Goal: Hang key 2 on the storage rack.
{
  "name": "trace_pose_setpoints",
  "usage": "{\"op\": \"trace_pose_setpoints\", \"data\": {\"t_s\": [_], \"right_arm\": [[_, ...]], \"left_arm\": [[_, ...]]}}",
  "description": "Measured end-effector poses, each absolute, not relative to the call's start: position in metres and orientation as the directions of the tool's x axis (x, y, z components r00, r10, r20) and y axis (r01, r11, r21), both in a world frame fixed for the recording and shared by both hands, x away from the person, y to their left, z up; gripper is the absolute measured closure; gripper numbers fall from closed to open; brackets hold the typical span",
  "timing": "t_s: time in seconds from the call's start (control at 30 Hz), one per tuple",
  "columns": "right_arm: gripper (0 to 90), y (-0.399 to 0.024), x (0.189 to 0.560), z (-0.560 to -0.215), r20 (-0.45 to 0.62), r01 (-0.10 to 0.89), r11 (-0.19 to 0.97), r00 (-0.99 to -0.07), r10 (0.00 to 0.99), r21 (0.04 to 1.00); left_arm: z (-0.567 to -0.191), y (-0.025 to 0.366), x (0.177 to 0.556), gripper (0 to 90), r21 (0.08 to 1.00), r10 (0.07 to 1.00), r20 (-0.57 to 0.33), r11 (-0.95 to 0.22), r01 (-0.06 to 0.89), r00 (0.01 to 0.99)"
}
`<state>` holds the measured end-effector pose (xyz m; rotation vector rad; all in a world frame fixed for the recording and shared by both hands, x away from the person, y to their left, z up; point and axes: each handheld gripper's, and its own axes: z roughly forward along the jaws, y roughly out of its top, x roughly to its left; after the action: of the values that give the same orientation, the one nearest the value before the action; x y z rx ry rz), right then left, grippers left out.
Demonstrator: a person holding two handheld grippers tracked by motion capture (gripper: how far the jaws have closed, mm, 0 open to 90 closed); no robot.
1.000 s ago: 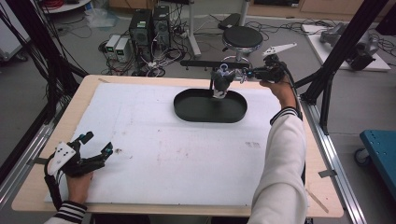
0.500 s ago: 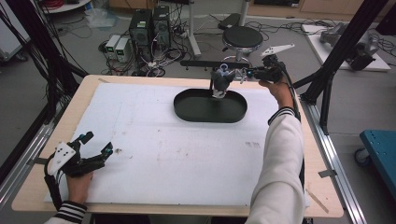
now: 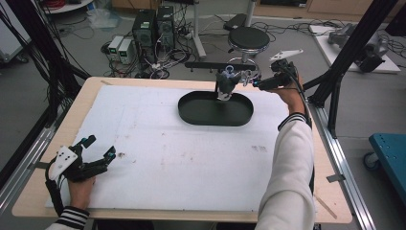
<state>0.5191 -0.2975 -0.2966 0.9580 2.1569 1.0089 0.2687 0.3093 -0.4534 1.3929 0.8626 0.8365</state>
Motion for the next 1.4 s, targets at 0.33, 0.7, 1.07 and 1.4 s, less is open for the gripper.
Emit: {"op": "trace_pose_setpoints", "data": {"t_s": [0.33,0.7,1.07,1.4], "right_arm": [[0.6,-0.290,0.499,-0.283,-0.154,0.317,0.431,-0.627,0.763,0.845],[0.7,-0.303,0.424,-0.262,-0.120,0.188,0.316,-0.657,0.744,0.930],[0.7,-0.310,0.340,-0.297,-0.154,0.070,0.256,-0.640,0.753,0.964],[0.7,-0.315,0.312,-0.325,-0.116,0.041,0.183,-0.637,0.762,0.982]], "left_arm": [[-0.454,0.309,0.268,14.0,1.000,0.888,-0.019,0.017,0.008,0.459],[-0.453,0.310,0.269,13.9,1.000,0.892,-0.026,0.021,0.014,0.452],[-0.453,0.310,0.269,14.0,1.000,0.891,-0.024,0.021,0.012,0.452],[-0.453,0.309,0.269,13.9,1.000,0.892,-0.017,0.014,0.011,0.451]]}}
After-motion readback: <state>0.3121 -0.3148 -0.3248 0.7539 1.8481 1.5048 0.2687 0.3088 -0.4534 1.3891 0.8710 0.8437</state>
